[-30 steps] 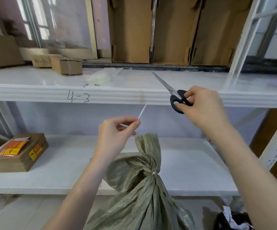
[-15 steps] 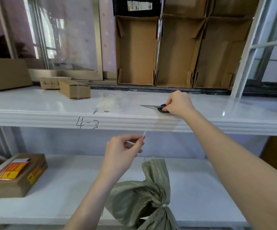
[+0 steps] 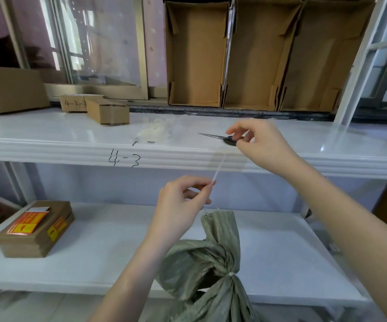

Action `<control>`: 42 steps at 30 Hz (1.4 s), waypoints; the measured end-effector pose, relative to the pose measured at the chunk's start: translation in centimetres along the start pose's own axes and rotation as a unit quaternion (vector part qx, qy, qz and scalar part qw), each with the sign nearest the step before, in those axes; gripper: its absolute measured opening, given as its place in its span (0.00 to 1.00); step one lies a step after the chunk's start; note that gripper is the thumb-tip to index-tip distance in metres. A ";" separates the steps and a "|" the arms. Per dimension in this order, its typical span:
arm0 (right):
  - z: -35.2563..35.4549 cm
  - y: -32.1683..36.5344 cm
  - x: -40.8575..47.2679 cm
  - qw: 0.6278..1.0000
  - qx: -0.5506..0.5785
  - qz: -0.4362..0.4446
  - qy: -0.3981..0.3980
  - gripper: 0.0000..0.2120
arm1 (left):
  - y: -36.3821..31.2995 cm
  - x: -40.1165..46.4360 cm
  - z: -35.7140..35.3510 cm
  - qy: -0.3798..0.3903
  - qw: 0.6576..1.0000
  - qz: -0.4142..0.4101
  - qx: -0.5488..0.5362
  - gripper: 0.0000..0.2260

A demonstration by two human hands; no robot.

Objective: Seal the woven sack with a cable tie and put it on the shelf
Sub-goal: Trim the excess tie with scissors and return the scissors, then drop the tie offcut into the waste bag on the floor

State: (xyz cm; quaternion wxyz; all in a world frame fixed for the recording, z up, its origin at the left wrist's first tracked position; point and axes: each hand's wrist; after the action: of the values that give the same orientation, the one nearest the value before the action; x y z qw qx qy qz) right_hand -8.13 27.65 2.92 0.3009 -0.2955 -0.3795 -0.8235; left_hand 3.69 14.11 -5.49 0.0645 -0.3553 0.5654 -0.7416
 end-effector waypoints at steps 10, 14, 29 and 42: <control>7.0 -0.7 -7.7 0.992 0.081 -0.012 0.094 0.05 | 0.1 -2.9 -3.1 0.042 0.998 -0.044 0.017 0.07; 8.0 -1.9 -9.2 0.996 0.044 -0.014 0.079 0.04 | 0.6 -4.4 -4.8 0.066 0.996 -0.054 0.030 0.07; 13.1 -14.3 -17.2 0.986 -0.145 -0.059 0.064 0.05 | 5.4 -11.0 -16.1 0.185 0.970 -0.093 0.129 0.18; 13.1 -32.8 -32.8 0.934 -0.257 -0.227 0.103 0.06 | 12.9 -18.5 -32.1 0.400 0.879 -0.124 0.227 0.21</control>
State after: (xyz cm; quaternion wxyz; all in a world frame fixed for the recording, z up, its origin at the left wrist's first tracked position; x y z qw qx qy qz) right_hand -7.22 64.55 -28.19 0.0573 -0.1825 -0.1790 -0.9651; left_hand -5.90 44.19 -28.78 -0.1801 -0.0714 0.3106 -0.9306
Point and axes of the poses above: each hand's wrist, its own x-axis towards the middle knuckle, its own z-axis out of the back of the hand, y = z × x, and after that the axes turned 12 degrees about -y, right-handed
